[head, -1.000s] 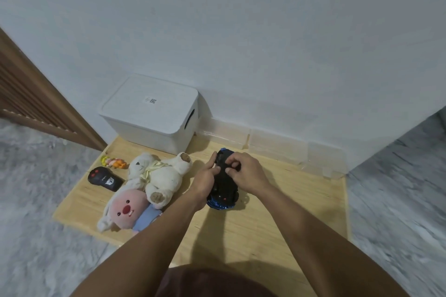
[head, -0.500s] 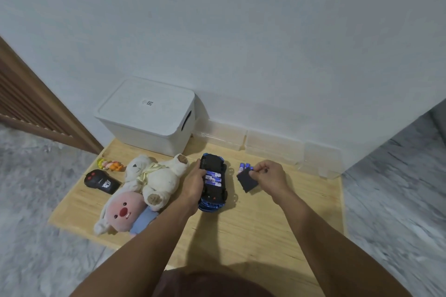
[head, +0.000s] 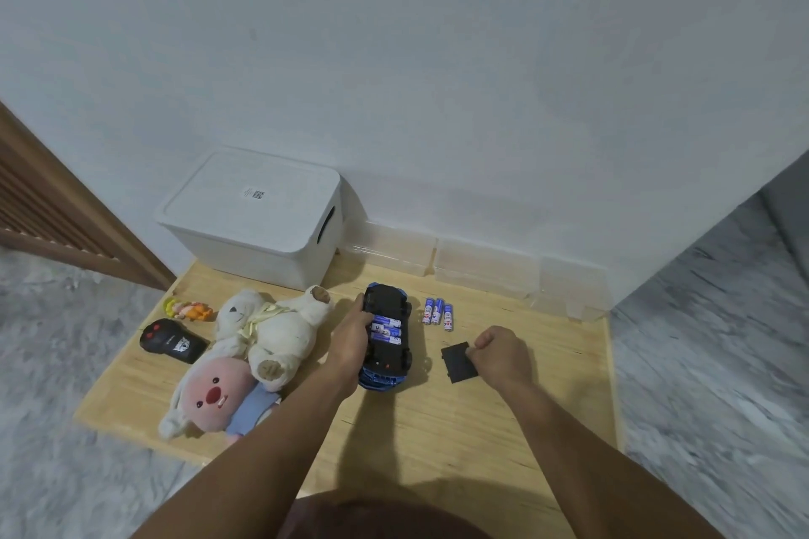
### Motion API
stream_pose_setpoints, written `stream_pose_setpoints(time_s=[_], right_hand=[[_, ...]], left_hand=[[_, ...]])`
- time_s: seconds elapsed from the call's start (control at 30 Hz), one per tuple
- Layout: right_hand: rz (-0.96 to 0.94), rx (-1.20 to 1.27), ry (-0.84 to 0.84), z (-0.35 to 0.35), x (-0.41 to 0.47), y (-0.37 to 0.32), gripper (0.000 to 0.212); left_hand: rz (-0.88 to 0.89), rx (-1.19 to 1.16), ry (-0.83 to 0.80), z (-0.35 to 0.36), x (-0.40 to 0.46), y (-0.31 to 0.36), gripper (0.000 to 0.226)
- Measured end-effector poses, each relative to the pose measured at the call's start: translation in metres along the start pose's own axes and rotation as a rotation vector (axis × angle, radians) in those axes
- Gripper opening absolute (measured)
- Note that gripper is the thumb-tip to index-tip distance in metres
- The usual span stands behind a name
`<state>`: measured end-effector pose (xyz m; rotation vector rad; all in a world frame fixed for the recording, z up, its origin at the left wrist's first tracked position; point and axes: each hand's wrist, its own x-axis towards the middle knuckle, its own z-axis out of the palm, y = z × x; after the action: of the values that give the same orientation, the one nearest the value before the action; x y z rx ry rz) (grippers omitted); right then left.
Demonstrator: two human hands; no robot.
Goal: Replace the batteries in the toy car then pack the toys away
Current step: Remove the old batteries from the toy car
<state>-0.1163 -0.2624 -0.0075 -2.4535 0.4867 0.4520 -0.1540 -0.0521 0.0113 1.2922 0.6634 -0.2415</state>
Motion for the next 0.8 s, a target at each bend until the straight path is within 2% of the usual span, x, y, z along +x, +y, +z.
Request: stream_pose_setpoints(time_s=[0.13,0.3,0.5,0.8], right_hand=[[0.005,0.091,-0.015,-0.001,0.009,-0.002,0.032],[-0.029,0.094,0.032,-0.008,0.019,-0.002,0.037],[-0.024,0.052,0.079,-0.012,0.031,-0.010,0.022],[-0.083,-0.024,-0.002,-0.008,0.040,-0.013,0.016]], left_hand=[[0.020,0.039,-0.014,0.001,0.001,0.001,0.040],[0.027,0.029,-0.023,0.006,-0.001,0.005,0.041],[0.030,0.050,-0.032,0.011,-0.005,0.010,0.047],[0.040,0.057,-0.028,0.015,-0.004,0.013,0.047]])
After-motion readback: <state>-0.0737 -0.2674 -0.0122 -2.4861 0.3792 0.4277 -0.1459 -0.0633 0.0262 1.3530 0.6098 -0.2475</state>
